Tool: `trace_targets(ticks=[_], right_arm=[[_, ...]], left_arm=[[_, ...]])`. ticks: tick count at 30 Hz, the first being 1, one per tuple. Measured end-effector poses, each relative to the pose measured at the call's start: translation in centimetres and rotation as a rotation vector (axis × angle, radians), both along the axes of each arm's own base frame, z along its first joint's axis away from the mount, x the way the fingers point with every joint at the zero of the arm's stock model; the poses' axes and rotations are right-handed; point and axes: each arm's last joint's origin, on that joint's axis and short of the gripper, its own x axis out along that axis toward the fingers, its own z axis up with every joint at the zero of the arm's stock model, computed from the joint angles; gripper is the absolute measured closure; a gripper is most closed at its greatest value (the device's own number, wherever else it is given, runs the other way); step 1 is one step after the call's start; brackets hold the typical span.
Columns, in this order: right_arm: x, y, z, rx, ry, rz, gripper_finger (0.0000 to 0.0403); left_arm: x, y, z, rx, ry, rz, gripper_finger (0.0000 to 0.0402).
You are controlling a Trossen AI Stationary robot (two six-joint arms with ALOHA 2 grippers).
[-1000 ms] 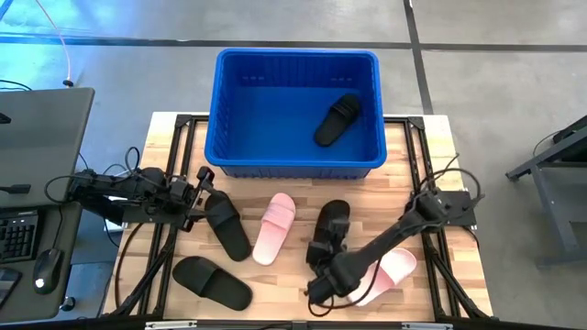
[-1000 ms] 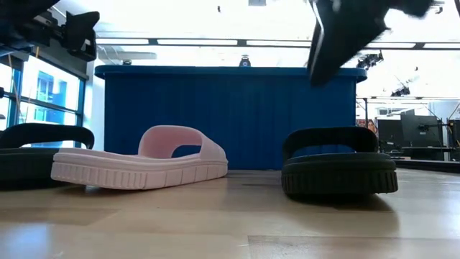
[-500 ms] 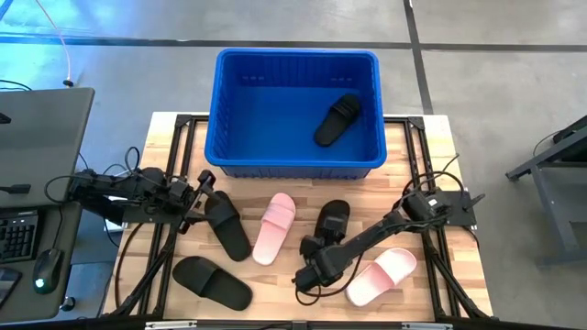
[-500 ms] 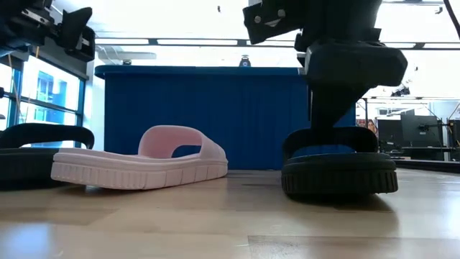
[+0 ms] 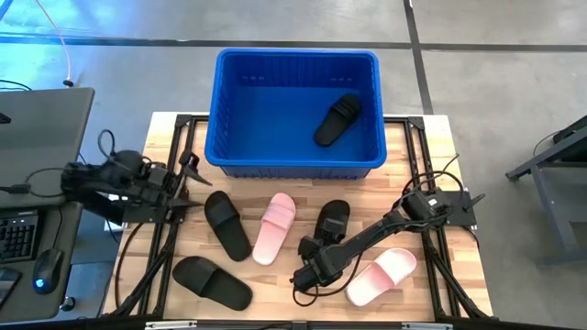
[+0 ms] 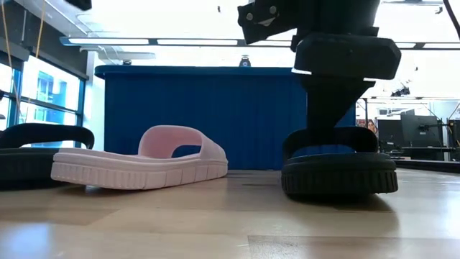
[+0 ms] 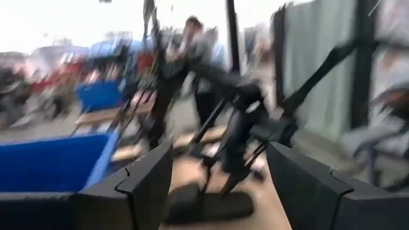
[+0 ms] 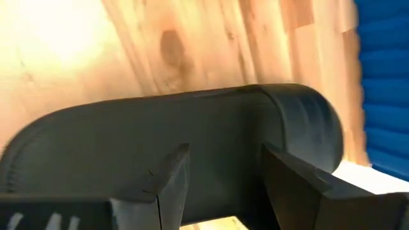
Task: Pick and place slides into bin
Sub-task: Put the black slide into the blue container
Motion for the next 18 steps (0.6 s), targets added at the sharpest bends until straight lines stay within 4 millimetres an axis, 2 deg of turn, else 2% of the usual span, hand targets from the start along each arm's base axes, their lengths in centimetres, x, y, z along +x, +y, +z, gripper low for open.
trace_targets(ticks=[5,8,11,13,18], right_arm=[[0.4,-0.5,0.0,0.001,0.005,0.007,0.0222],[0.4,-0.6,0.0,0.003,0.002,-0.008,0.0222],[0.2,-0.3,0.0,0.011,0.007,-0.004,0.0222],[0.2,-0.2,-0.1,0.010,0.002,-0.009,0.0222],[0.2,0.0,-1.1,-0.011,0.012,-0.033,0.0222]], left_arm=[[2.6,0.2,5.1,0.177,0.258,0.053,0.0158],[4.9,0.3,6.5,0.262,0.502,0.086,0.0158],[7.5,0.6,6.0,0.303,0.775,0.145,0.0158],[9.2,0.6,4.7,0.302,0.915,0.169,0.0158],[13.0,-1.0,1.6,0.337,1.074,0.119,0.0158]])
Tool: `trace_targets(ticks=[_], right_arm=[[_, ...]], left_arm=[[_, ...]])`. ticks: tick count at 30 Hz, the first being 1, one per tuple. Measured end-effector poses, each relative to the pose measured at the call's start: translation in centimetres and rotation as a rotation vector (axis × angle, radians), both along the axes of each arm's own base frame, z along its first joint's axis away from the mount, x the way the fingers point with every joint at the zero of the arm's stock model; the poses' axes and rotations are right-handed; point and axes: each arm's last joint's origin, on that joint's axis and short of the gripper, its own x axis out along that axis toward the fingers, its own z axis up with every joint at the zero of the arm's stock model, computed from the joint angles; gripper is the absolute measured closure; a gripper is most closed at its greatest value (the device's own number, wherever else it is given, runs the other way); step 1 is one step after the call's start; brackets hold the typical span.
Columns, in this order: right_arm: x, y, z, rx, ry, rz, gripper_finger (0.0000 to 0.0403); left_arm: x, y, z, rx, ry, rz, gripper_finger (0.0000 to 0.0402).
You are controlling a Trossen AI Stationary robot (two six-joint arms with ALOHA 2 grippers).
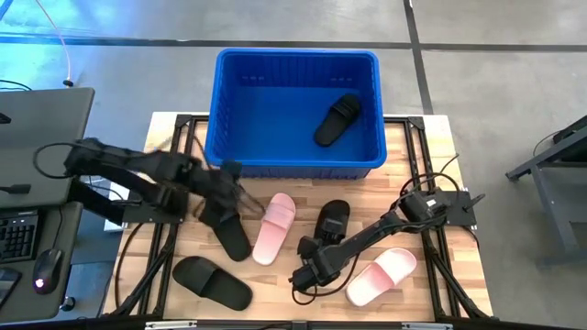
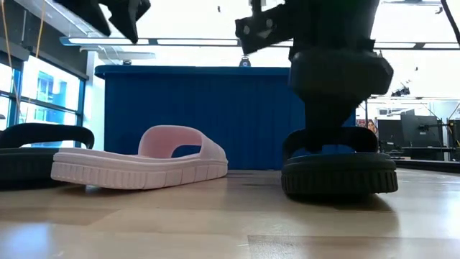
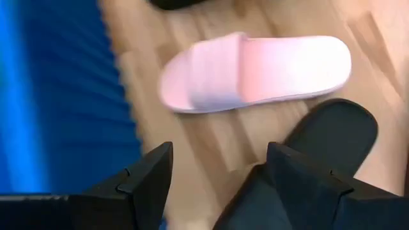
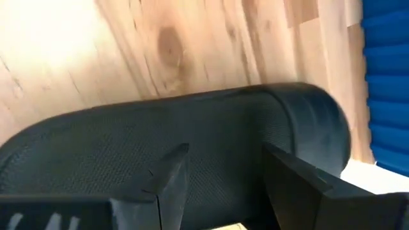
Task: Pick and place slides into bin
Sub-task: Put the black slide into the blue container
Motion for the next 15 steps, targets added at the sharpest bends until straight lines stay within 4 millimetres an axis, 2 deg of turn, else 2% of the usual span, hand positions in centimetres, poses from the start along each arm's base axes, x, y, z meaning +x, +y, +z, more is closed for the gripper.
trace_targets(ticks=[3,6,15], right_arm=[[0.1,0.0,-1.2,-0.030,0.038,0.012,0.0222],[0.0,-0.4,-1.9,-0.094,0.078,0.015,0.0222],[0.0,-1.0,-2.0,-0.155,0.063,-0.016,0.0222]], left_arm=[[1.2,-2.0,-1.0,0.027,0.020,-0.024,0.0158],[1.5,-4.1,-1.5,0.061,-0.001,-0.037,0.0158],[-0.3,-9.2,-1.4,0.090,-0.115,0.025,0.0158]])
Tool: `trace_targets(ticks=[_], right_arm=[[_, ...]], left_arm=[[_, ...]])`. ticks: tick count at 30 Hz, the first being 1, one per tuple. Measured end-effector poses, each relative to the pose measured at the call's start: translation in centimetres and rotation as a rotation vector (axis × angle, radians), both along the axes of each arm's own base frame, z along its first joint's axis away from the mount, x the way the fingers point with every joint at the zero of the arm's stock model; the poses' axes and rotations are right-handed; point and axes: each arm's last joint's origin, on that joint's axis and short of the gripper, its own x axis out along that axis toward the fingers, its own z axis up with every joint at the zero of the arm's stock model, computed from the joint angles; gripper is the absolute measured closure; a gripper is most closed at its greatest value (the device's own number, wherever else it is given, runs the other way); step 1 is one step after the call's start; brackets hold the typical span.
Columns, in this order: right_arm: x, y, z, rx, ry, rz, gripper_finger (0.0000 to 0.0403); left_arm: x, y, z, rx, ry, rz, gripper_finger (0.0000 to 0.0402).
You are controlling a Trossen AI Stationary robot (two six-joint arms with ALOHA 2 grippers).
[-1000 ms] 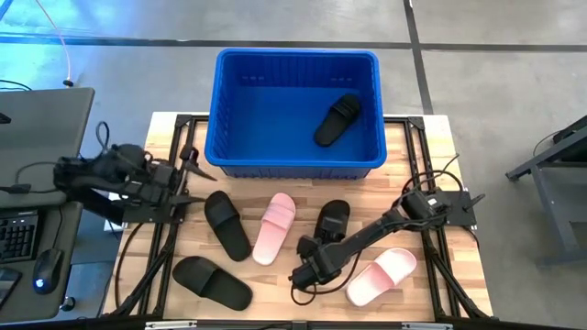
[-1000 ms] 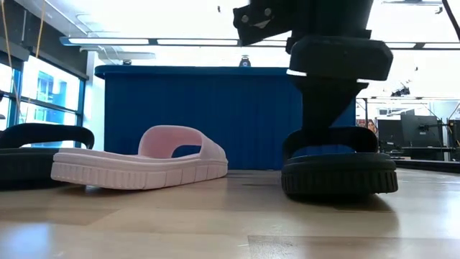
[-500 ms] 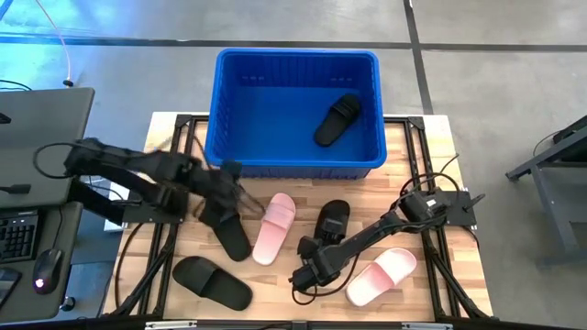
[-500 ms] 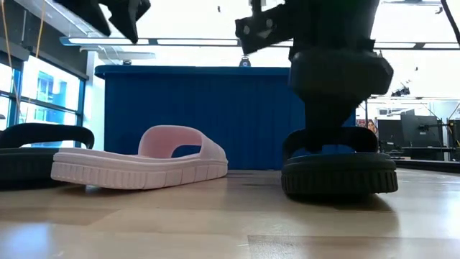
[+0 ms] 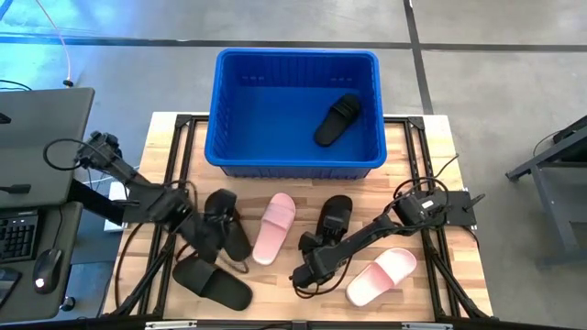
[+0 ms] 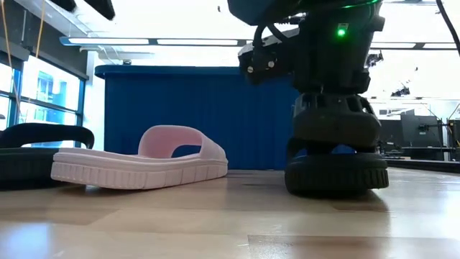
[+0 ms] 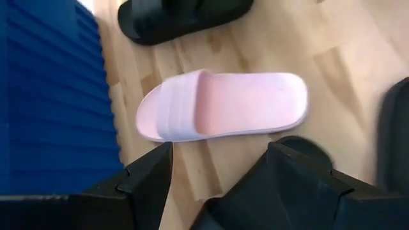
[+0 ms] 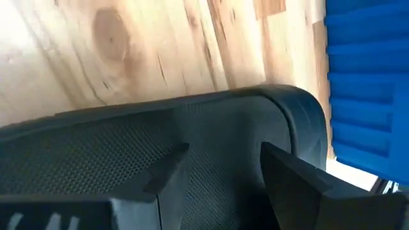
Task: Pick and place slides into bin
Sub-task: Put the black slide into the blue container
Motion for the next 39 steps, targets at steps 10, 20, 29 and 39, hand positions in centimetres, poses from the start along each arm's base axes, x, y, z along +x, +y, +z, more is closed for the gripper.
trace_targets(ticks=[10,20,29,39], right_arm=[[-0.3,-0.9,0.3,-0.071,0.043,-0.009,0.0222],[0.6,-3.2,0.4,-0.057,0.071,-0.074,0.0222],[0.5,-3.6,0.3,0.005,0.125,-0.119,0.0222],[0.1,-2.7,0.3,0.005,0.095,-0.142,0.0222]], left_arm=[[-1.9,-2.9,0.1,0.002,-0.070,-0.031,0.0158],[-2.2,-3.4,0.2,-0.020,-0.085,-0.021,0.0158],[-2.2,-3.4,0.2,-0.023,-0.088,-0.019,0.0158],[-2.2,-3.4,0.2,-0.037,-0.093,-0.003,0.0158]])
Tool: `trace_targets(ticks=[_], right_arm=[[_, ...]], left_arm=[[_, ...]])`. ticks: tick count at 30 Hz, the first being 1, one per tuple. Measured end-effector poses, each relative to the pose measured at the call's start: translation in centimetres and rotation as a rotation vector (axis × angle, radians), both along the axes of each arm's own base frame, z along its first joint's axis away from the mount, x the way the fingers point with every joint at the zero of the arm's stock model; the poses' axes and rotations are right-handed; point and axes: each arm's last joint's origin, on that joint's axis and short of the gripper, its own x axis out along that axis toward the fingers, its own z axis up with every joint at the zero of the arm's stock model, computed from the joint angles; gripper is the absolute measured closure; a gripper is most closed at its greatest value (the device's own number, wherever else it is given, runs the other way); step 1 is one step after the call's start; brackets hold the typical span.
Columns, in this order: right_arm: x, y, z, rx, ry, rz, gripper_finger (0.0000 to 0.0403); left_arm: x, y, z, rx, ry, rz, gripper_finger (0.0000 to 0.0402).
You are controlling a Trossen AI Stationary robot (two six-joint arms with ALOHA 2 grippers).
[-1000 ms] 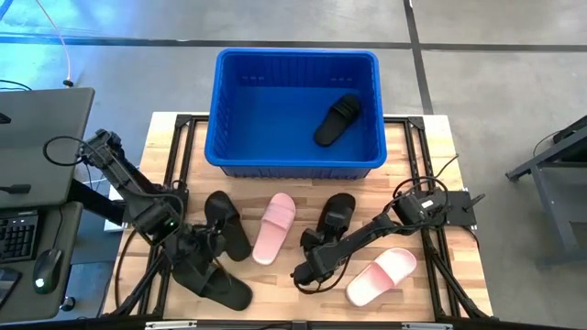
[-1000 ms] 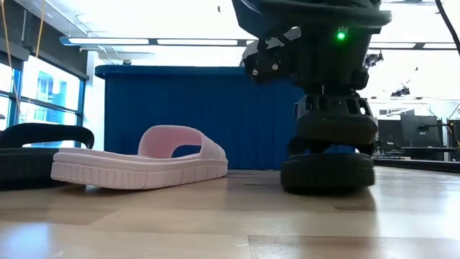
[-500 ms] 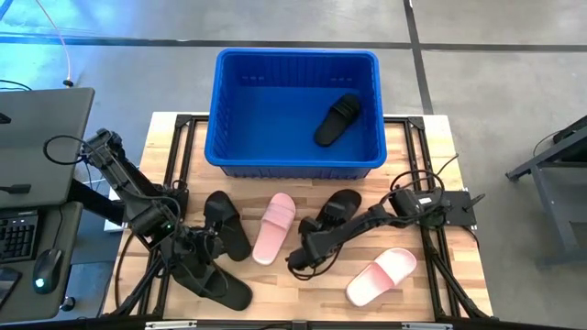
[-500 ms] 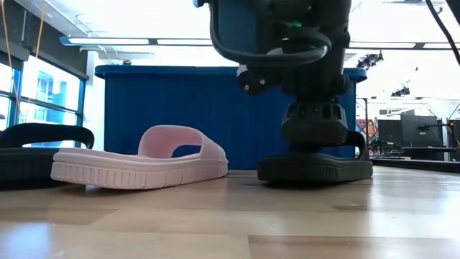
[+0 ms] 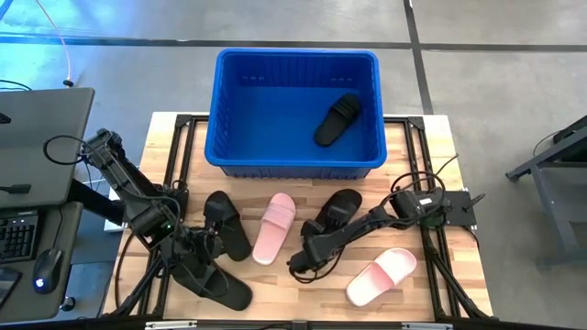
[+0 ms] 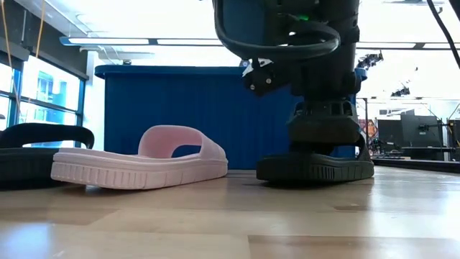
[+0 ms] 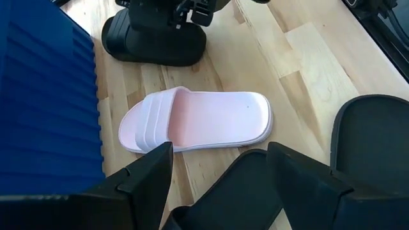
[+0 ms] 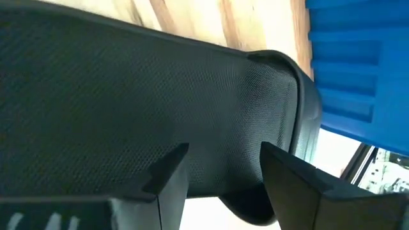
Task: Pick and place slides into bin
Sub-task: Put the black slide into the blue container
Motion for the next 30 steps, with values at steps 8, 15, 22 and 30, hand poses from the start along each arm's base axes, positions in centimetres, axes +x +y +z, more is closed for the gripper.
trace_targets(ticks=[8,15,22,30], right_arm=[[-0.3,0.7,0.2,-0.011,-0.011,0.028,0.0222],[-0.5,0.7,-0.1,0.000,-0.002,-0.002,0.0222],[-1.6,-0.1,-1.6,-0.028,0.077,-0.019,0.0222],[-0.8,0.9,-0.2,0.036,0.040,0.028,0.0222]], left_arm=[[0.0,0.0,0.0,-0.003,-0.001,0.005,0.0158],[0.0,0.0,0.0,-0.008,-0.002,0.010,0.0158],[0.0,0.0,0.0,-0.020,-0.005,0.024,0.0158],[0.2,-0.1,-0.2,-0.014,0.002,0.023,0.0158]])
